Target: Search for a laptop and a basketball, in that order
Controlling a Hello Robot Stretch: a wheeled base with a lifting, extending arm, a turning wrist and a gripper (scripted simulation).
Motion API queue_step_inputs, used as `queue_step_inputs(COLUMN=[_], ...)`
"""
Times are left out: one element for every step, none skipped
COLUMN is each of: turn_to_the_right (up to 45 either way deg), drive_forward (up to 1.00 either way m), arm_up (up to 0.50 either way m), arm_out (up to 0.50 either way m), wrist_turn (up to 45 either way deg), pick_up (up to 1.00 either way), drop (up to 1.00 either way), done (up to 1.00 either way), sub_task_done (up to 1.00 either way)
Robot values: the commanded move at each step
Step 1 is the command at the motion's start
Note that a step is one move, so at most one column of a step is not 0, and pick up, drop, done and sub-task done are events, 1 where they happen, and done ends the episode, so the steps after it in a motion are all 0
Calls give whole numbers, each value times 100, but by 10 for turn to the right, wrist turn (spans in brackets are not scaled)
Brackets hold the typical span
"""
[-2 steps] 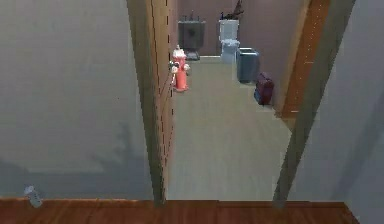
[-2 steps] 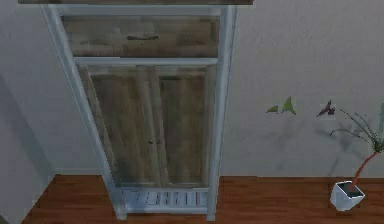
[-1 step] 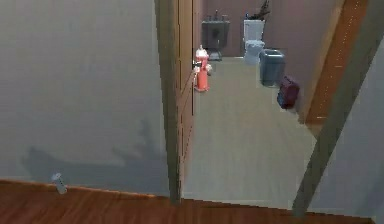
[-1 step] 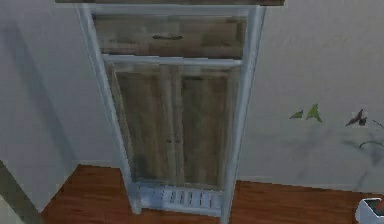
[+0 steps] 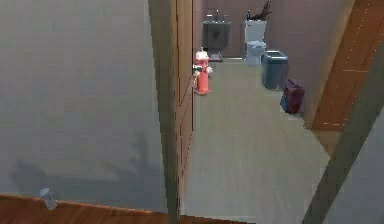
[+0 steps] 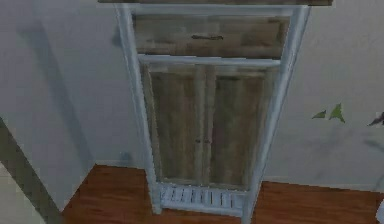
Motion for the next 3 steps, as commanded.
queue_step_inputs(turn_to_the_right=[-330, 0, -450], drive_forward=[0, 55, 0], arm_up=[0, 0, 0], arm_out=[0, 0, 0], wrist_turn=[0, 0, 0], pick_up=[0, 0, 0], drop=[0, 0, 0], done=[0, 0, 0], sub_task_done=[0, 0, 0])
